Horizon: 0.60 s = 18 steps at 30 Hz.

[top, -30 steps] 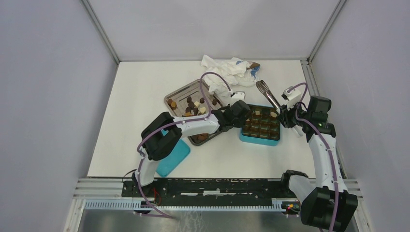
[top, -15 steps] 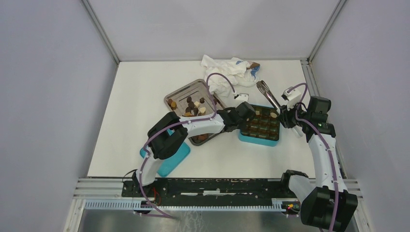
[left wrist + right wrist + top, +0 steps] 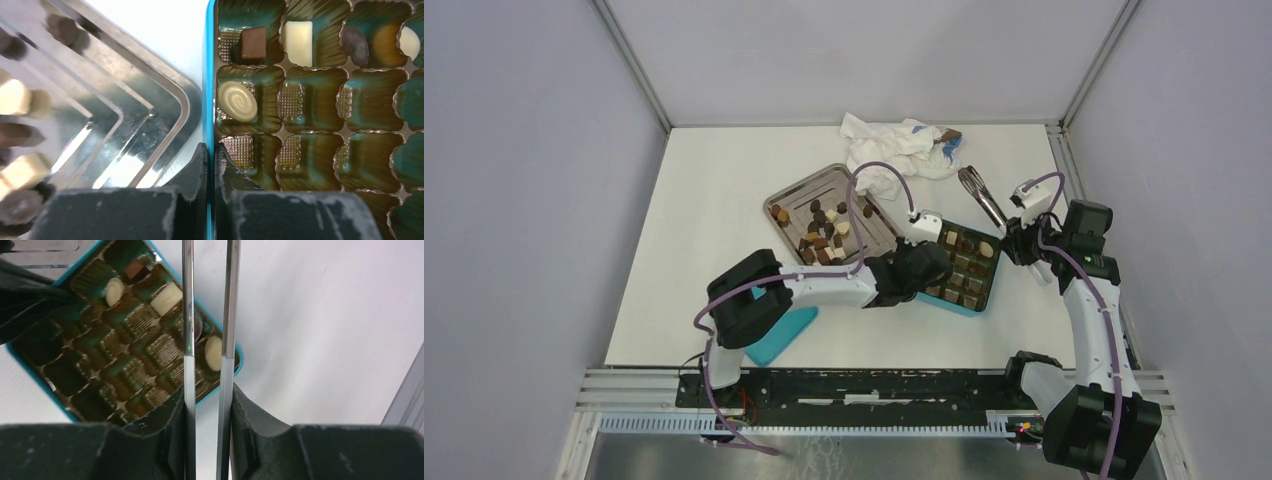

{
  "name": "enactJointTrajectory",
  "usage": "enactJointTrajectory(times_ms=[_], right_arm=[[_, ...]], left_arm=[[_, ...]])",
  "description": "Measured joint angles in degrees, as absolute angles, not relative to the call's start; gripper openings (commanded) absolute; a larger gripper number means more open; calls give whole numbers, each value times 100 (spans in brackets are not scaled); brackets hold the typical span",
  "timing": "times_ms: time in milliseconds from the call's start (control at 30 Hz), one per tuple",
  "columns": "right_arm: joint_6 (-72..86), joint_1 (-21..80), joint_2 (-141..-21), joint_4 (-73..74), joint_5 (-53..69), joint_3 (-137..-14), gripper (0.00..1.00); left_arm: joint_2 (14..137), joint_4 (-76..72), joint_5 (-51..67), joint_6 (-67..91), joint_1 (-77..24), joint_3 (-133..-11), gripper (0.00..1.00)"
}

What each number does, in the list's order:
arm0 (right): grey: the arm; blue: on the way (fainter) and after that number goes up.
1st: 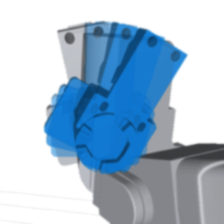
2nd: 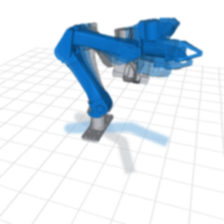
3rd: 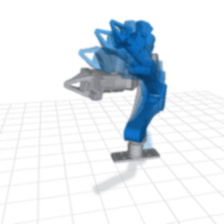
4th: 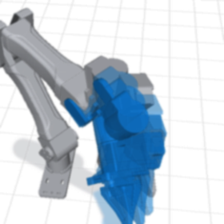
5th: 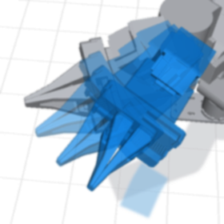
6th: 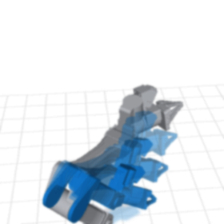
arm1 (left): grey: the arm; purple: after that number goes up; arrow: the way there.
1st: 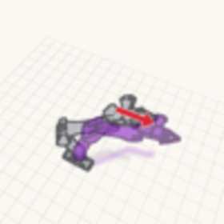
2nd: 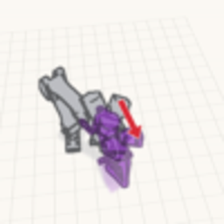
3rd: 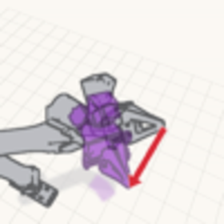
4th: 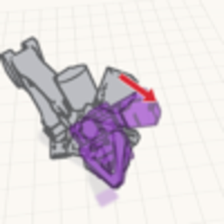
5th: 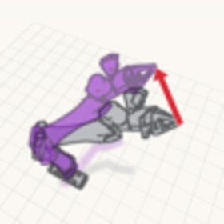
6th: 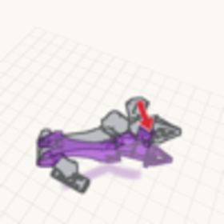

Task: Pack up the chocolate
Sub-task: Adjust the packing box at the center of the board.

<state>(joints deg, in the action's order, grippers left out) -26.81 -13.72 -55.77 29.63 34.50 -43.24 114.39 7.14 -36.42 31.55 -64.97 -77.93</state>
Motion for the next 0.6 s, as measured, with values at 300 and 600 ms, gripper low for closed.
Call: enactJointTrajectory(times_ms=[300, 600], right_arm=[[-2676, -1514, -5548, 2963, 3616, -4324, 4], [-2676, -1516, -5548, 2965, 3669, -4324, 5]], left_arm=[[10184, -1483, -5168, 1822, -7408, -5723, 2], [9629, -2473, -6003, 1297, -7797, -4893, 2]])
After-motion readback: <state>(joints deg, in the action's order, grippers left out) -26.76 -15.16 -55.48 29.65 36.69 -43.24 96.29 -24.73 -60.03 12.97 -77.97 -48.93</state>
